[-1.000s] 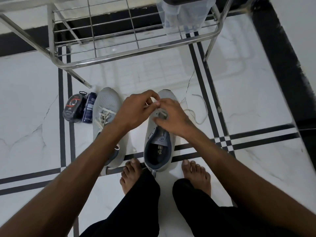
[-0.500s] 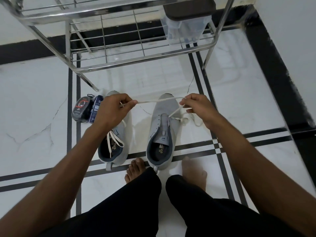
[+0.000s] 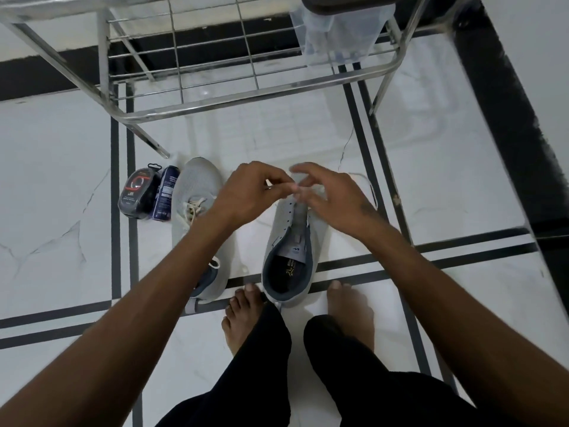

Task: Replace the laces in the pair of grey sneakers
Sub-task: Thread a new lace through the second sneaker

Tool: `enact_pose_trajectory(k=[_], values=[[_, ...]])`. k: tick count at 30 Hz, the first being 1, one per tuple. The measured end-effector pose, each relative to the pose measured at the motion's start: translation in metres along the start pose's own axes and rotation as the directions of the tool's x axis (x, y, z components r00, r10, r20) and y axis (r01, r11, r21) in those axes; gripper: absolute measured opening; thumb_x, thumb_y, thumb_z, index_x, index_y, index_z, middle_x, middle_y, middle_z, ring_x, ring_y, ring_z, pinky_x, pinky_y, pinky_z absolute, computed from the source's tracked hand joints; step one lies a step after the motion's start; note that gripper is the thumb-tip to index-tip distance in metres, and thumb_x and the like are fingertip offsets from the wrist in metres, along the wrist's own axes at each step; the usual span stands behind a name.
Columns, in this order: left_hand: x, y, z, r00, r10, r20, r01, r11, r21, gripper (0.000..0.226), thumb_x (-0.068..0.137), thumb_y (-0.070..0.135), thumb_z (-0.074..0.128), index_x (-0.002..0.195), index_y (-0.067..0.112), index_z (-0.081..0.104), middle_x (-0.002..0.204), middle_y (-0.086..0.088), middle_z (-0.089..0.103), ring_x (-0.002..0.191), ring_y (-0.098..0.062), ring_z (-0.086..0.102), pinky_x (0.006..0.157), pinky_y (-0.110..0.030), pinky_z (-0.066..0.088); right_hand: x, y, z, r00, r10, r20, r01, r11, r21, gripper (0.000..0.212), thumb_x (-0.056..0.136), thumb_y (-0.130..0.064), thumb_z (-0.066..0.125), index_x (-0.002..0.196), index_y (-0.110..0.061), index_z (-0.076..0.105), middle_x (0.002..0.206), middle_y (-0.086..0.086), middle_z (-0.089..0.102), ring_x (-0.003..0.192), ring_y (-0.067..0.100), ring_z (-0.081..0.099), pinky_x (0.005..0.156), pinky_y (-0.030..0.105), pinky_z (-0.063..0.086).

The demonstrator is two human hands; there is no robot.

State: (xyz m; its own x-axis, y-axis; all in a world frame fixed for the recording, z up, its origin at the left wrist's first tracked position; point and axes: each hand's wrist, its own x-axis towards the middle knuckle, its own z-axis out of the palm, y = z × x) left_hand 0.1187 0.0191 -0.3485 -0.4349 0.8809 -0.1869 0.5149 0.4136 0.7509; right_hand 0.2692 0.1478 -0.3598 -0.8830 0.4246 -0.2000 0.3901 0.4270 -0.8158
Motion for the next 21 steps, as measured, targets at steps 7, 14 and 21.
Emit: enact_pose_trajectory(k=[7, 14, 21], values=[[0.006, -0.024, -0.012, 0.992, -0.106, -0.061, 0.101, 0.991, -0.088, 0.014, 0.092, 0.032, 0.068, 0.088, 0.023, 0.079, 0.073, 0.012, 0.073, 0.056, 0.001, 0.055, 0.056, -0.016, 0.044, -0.007, 0.045, -0.032, 0.916, 0.29, -0.276, -0.316, 0.947, -0.052, 0.013, 0.096, -0.016, 0.062, 0.088, -0.021, 0.07, 0.08, -0.008, 0.073, 0.083, 0.013, 0.07, 0.076, 0.03, 0.054], [0.01, -0.015, 0.021, 0.988, -0.148, 0.039, 0.153, 0.967, -0.206, 0.015, 0.088, 0.03, 0.073, 0.081, 0.017, 0.075, 0.065, 0.005, 0.072, 0.047, -0.007, 0.059, 0.049, -0.017, 0.046, -0.002, 0.018, -0.003, 0.998, 0.057, 0.014, -0.055, 0.996, -0.077, 0.071, 0.087, -0.021, 0.071, 0.149, -0.029, 0.039, 0.141, -0.003, 0.053, 0.128, 0.014, 0.047, 0.104, 0.032, 0.043], [0.012, -0.026, 0.024, 0.971, -0.239, 0.031, 0.235, 0.91, -0.342, 0.011, 0.089, 0.021, 0.073, 0.084, 0.011, 0.072, 0.072, -0.003, 0.074, 0.051, -0.012, 0.063, 0.052, -0.024, 0.053, 0.006, 0.032, 0.001, 0.97, 0.197, -0.142, -0.202, 0.979, -0.027, 0.013, 0.095, -0.015, 0.063, 0.104, -0.02, 0.073, 0.087, -0.003, 0.074, 0.082, 0.015, 0.07, 0.081, 0.042, 0.058]])
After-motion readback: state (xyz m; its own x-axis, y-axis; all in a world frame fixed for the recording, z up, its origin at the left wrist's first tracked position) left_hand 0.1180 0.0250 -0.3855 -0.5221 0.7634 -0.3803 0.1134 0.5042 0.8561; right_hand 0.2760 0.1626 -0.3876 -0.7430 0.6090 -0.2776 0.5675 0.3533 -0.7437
